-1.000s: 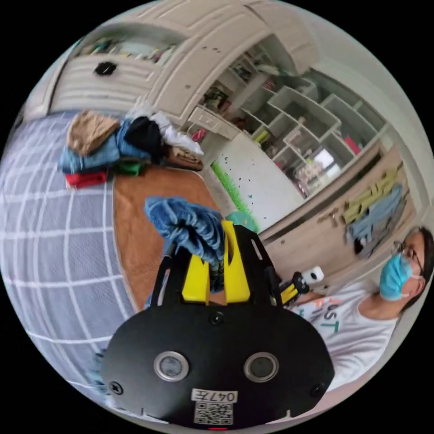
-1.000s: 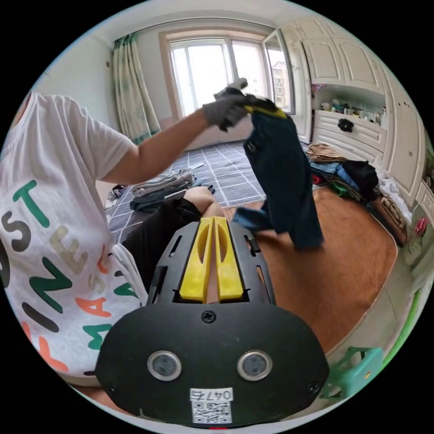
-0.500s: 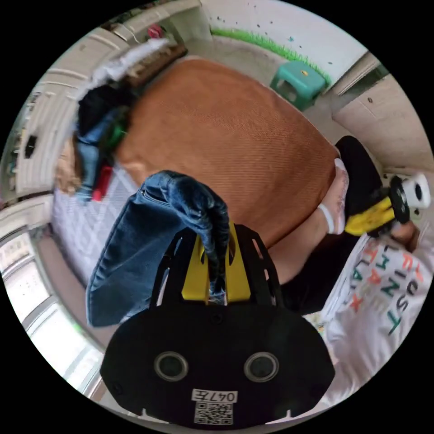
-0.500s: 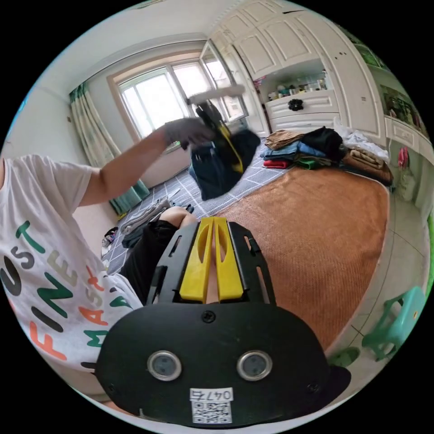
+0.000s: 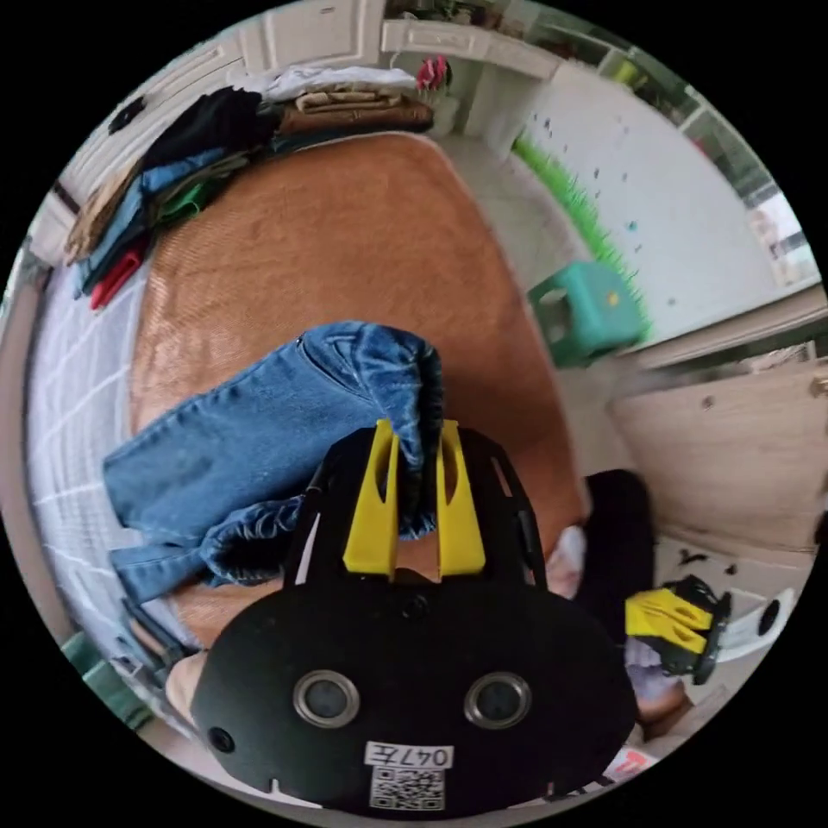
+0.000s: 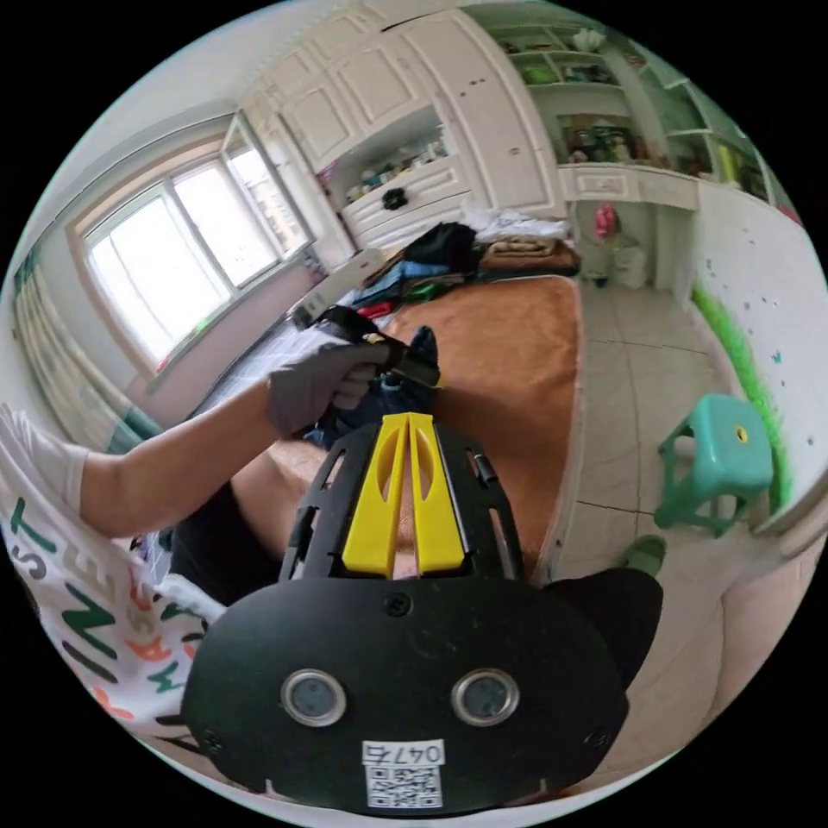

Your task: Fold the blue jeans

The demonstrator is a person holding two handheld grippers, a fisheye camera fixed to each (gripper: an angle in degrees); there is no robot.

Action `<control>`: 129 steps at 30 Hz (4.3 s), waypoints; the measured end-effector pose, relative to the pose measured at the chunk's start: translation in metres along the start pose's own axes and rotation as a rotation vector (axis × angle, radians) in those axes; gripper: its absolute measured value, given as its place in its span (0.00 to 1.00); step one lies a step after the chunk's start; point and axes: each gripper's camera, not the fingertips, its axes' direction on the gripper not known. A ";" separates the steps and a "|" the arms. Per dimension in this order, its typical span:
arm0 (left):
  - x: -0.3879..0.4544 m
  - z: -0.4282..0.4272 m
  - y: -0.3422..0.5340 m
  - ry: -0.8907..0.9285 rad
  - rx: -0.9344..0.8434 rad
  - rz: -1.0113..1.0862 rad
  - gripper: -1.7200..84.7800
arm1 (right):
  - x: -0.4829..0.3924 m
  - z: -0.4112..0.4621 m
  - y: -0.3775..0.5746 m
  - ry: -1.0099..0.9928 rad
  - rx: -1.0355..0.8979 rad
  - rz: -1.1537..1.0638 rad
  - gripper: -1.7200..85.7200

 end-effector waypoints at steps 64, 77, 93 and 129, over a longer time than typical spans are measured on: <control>-0.463 0.244 0.225 0.293 0.086 -0.421 0.34 | -0.078 0.067 -0.071 0.081 -0.430 -0.584 0.10; -0.255 0.306 0.196 1.063 0.001 -0.026 0.34 | -0.142 0.092 -0.067 0.110 -0.521 -0.647 0.03; -0.212 0.462 0.209 0.963 -0.145 -0.371 0.23 | -0.149 0.036 -0.016 -0.321 -0.464 -0.727 0.04; -0.334 0.151 0.027 1.443 0.306 -0.057 0.05 | -0.116 -0.127 -0.252 -0.015 0.125 -0.571 0.02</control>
